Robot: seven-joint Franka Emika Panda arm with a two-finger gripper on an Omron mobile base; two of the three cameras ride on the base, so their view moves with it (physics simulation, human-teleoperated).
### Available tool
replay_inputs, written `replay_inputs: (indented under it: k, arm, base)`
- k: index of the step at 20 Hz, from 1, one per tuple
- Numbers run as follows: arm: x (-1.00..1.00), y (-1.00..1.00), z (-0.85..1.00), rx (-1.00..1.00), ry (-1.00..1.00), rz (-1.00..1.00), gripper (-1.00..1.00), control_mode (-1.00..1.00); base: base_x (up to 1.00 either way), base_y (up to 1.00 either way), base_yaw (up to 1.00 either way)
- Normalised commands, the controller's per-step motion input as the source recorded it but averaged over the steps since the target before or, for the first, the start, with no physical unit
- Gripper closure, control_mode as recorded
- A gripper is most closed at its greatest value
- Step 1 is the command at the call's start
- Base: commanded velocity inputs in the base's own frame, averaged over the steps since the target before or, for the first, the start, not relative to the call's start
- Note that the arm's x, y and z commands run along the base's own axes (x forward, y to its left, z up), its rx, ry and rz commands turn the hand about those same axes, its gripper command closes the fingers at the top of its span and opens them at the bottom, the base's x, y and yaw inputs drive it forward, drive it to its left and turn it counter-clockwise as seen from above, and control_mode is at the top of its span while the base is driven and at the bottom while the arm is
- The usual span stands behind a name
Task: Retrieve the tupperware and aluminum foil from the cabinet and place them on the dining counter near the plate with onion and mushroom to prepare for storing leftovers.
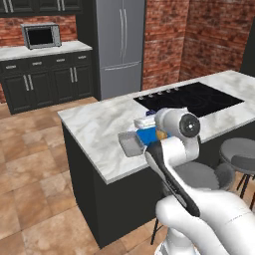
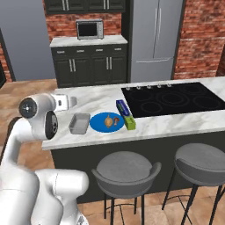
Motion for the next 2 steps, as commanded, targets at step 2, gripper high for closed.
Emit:
replay_inputs:
  k: [2]
  arm:
    - [-0.43,0.42,0.94,-0.09,-0.25,0.00,-1.00,-1.00]
  base:
    - [0.00,0.00,0.00]
